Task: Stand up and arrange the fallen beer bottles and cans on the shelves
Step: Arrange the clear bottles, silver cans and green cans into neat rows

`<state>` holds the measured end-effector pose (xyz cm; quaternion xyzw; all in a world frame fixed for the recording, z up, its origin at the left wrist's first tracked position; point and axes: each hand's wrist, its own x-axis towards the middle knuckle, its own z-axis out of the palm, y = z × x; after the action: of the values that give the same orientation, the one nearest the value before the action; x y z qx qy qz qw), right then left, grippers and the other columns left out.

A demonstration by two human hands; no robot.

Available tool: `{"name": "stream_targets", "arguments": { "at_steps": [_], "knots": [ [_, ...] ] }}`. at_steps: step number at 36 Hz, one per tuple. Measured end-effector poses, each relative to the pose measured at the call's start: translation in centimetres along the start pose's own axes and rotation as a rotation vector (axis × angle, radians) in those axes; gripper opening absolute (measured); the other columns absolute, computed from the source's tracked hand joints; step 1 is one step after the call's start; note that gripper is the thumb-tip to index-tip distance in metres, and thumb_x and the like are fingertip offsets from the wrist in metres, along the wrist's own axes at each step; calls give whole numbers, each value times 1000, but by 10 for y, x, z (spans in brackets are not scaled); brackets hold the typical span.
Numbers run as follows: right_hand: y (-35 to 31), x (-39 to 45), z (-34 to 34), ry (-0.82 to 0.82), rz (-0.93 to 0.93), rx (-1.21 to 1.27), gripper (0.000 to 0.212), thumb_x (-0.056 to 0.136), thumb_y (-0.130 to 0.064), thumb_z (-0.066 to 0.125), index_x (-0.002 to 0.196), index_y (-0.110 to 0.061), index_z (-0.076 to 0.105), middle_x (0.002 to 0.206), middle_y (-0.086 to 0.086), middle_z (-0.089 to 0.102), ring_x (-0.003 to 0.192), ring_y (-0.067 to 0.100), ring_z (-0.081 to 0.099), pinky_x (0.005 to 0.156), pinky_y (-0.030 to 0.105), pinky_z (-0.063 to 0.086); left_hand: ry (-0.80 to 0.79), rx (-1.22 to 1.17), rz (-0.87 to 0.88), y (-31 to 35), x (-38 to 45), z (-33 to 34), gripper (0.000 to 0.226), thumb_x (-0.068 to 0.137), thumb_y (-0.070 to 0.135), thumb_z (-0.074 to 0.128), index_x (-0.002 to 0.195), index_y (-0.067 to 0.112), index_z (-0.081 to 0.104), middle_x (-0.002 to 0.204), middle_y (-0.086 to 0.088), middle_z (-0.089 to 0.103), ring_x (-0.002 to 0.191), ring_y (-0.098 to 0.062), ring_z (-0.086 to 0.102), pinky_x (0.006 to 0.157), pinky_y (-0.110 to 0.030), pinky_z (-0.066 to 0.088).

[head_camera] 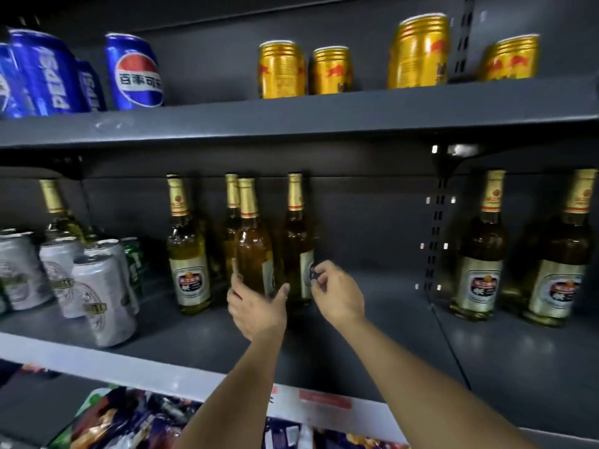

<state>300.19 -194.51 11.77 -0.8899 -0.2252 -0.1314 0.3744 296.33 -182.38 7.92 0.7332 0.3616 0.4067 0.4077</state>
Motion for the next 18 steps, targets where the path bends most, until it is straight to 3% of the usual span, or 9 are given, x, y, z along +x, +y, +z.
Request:
{"name": "stream_targets", "arguments": {
  "at_steps": [4,8,13,18],
  "knots": [
    [-27,6,26,-66,-10,23,35,95,-26,56,130,-24,54,124,-6,61,110,14,59,89,32,50,-137,-42,-18,-12,17,2,105,73,38,82,151,14,16,148,-17,30,136,-36,28,109,-50,32],
    [-41,16,40,-122,-18,15,45,98,-30,54,141,-24,44,138,-5,54,118,16,57,95,36,50,-167,-2,-41,-15,33,2,92,75,38,80,144,11,26,139,-16,41,129,-35,38,102,-51,40],
    [-48,25,49,-106,23,42,52,96,-43,52,143,-23,42,137,-4,55,118,18,58,96,41,50,-240,-46,-44,-24,45,-7,83,71,43,81,135,21,33,125,-6,54,116,-29,53,92,-48,50],
    [-63,33,54,-124,96,209,69,87,-59,59,143,-25,40,135,-3,57,121,21,55,99,43,48,-383,-72,55,-37,49,-24,79,76,40,78,135,23,28,122,-4,58,112,-30,57,87,-37,46]
  ]
}}
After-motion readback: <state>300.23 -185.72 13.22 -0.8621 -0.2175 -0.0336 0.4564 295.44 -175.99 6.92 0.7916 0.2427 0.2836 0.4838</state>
